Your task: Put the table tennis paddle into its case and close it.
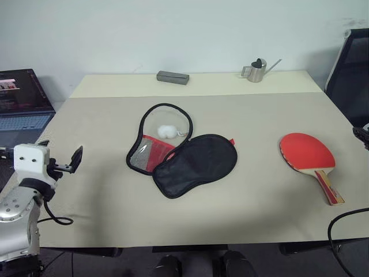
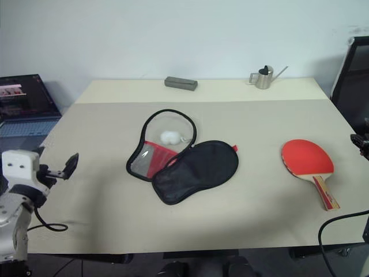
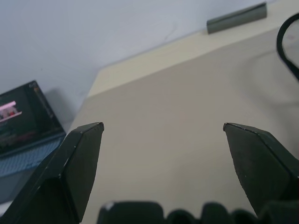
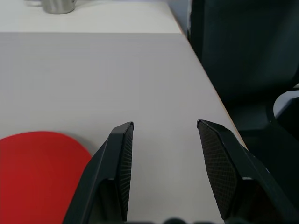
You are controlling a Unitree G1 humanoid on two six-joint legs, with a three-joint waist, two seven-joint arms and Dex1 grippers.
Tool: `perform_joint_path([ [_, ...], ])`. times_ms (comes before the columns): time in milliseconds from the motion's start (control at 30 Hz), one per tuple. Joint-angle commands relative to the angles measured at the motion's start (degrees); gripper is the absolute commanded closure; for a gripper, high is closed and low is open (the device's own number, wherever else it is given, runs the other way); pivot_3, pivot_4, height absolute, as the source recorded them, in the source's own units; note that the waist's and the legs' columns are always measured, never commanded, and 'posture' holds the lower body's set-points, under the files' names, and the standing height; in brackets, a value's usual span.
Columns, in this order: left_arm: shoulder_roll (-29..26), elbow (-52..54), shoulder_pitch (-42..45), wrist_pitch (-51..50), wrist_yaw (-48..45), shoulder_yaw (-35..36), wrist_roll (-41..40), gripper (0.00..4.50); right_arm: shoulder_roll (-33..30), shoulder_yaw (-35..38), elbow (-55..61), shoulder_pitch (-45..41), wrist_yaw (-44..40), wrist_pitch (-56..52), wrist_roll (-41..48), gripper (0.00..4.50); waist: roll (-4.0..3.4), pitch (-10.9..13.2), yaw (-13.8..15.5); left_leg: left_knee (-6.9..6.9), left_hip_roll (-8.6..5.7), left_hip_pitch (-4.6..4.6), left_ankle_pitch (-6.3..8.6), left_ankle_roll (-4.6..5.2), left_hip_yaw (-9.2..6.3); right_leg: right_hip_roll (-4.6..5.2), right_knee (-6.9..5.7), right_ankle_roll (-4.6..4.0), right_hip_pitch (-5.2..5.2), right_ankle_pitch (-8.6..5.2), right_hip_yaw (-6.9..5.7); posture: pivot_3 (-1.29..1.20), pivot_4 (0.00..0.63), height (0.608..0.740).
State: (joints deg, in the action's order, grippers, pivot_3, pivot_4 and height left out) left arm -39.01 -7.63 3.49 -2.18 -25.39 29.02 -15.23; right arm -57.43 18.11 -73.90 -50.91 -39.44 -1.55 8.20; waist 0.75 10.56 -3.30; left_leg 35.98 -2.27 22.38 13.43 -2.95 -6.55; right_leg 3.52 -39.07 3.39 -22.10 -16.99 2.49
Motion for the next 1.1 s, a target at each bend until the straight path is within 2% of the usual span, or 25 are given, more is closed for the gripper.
perform_joint_path([
  [33,-0.56,-1.43,1.71,1.92,0.33,-0.13,0.83,0.00,-2.59,-0.17,1.81,-1.97,-0.87,0.90,-0.55,2.17,0.01,0.01,0.05,0.01,0.00,0.01,0.00,0.00,-0.01,0.00,0.00,0.01,0.00,0.00,-0.01,0.00,0.150,0.740],
  [367,-1.06,-8.60,8.14,5.21,-2.71,-2.17,0.74,0.00,-2.78,0.22,4.03,-2.67,-4.99,0.22,0.32,2.17,0.01,0.01,-0.05,0.02,0.00,0.00,0.00,0.00,0.07,0.00,0.03,0.07,0.00,0.07,0.05,0.00,0.150,0.740],
  [600,-2.72,-9.92,7.43,6.73,-4.53,0.40,-0.81,0.00,-0.47,1.02,5.20,-1.40,-7.45,-0.68,1.64,2.17,0.01,0.01,-0.06,0.03,0.02,0.01,0.01,0.01,0.08,-0.02,0.03,0.07,-0.02,0.07,0.07,0.00,0.150,0.740],
  [733,-3.53,-10.24,7.60,5.60,-7.89,0.47,-3.06,0.00,0.53,-0.63,8.50,0.31,-13.15,-2.22,1.48,2.17,0.01,0.01,0.02,0.03,0.02,0.01,0.01,0.01,0.07,-0.01,0.03,0.07,-0.02,0.08,0.06,0.00,0.150,0.740],
  [800,-3.97,-10.82,8.70,5.16,-9.90,-0.47,-3.65,0.00,1.14,-1.96,12.80,2.71,-19.39,-3.59,1.94,2.17,0.01,0.01,0.03,0.03,0.02,0.01,0.01,0.01,0.07,-0.01,0.02,0.08,-0.02,0.08,0.05,0.00,0.150,0.740],
  [900,-4.46,-11.08,10.18,3.66,-12.80,-0.34,-5.64,0.00,2.32,-2.28,20.63,6.08,-23.24,-7.49,3.99,2.17,0.01,0.01,0.03,0.06,0.02,0.02,0.01,0.01,0.04,-0.01,0.01,0.09,-0.01,0.09,0.03,0.00,0.150,0.740],
  [1000,-5.66,-10.24,11.31,0.26,-18.04,-1.38,-8.01,0.00,5.32,-2.76,36.21,11.22,-26.09,-15.21,8.63,2.17,0.01,0.00,-0.07,0.08,0.04,0.02,0.01,0.01,0.02,-0.02,-0.01,0.10,-0.01,0.09,0.03,0.00,0.150,0.740],
  [1100,-6.93,-9.41,11.65,-3.39,-23.52,-2.31,-10.64,0.00,7.48,-2.80,50.74,16.70,-24.97,-23.00,12.54,2.17,-0.01,-0.01,-0.14,0.08,0.08,0.01,0.01,0.01,0.00,-0.05,-0.03,0.10,-0.02,0.10,0.03,0.00,0.150,0.740],
])
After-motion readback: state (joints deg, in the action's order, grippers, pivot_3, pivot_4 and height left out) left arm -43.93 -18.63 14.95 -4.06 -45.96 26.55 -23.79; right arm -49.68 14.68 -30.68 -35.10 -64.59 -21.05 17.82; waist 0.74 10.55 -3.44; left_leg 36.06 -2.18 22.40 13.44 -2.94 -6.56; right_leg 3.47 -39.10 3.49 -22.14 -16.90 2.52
